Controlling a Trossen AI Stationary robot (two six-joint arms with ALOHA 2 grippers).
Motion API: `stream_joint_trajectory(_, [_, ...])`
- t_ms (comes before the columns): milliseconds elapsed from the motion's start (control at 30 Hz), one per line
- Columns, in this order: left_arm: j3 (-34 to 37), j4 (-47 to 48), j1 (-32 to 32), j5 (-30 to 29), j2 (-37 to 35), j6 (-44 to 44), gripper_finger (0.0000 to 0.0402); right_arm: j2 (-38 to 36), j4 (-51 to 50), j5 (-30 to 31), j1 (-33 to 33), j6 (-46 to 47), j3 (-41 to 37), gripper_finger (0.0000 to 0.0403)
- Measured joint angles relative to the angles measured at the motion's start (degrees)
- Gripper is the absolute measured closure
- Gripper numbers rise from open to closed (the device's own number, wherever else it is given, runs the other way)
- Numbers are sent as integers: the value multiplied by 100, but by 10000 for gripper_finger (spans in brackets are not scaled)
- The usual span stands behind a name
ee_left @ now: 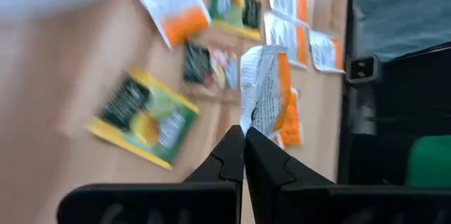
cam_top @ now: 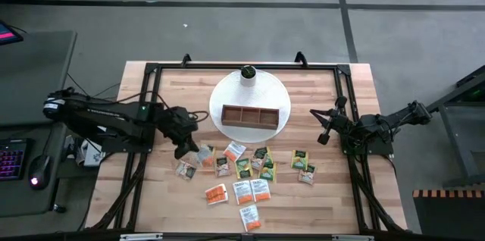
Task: Pick & Place Tea
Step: Put the white tea bag into the left section of the wooden organizer
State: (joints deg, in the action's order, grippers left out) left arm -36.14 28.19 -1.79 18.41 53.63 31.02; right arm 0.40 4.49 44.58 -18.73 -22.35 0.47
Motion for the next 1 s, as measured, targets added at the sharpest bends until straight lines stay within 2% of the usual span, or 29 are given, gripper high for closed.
stream_joint_trajectory(233, [-1393,1221,494,-948,610,-1380,401,0,0,0,-1,0,1,391])
stream_joint_trajectory(400, [-2443,2027,828,-1759,1441,-2279,401,0,0,0,-1,0,2,391])
stream_joint_trajectory(567, [-3320,2481,983,-2317,2227,-3107,401,0,0,0,0,0,1,391])
stream_joint_trajectory(900, [-4080,2430,966,-3835,3249,-4156,401,0,0,0,0,0,1,391])
stream_joint_trajectory(1000, [-4246,2399,967,-4092,3523,-4508,401,0,0,0,1,0,1,391])
